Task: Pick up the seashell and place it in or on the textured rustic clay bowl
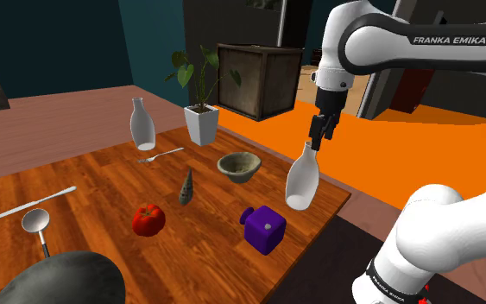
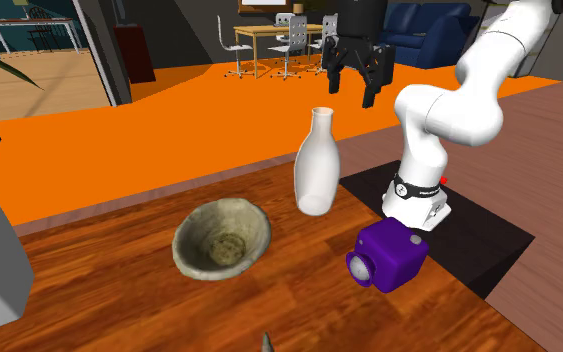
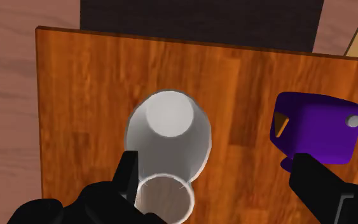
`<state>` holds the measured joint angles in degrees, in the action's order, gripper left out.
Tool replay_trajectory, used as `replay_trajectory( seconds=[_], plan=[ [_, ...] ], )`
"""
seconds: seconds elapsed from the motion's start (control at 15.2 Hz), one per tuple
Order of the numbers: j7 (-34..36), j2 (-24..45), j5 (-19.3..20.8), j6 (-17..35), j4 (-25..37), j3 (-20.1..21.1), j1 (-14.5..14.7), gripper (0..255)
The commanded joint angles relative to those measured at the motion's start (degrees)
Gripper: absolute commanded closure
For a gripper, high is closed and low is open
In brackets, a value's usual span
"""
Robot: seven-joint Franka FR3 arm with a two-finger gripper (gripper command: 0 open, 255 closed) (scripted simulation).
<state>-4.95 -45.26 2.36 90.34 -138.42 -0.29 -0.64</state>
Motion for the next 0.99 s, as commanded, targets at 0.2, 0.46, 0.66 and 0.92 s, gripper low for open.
replay_trajectory(
  seconds=[0.2,0.46,0.66,0.92],
  plan=[
    [-0.4,7.2,1.0,2.5,3.6,2.5,1.5,0],
    [-0.5,16.5,3.1,4.9,9.1,5.9,3.0,0],
    [-0.4,23.5,5.2,6.0,13.7,8.5,4.0,0],
    [0.2,32.7,8.8,6.5,20.3,11.9,5.4,0]
  ],
)
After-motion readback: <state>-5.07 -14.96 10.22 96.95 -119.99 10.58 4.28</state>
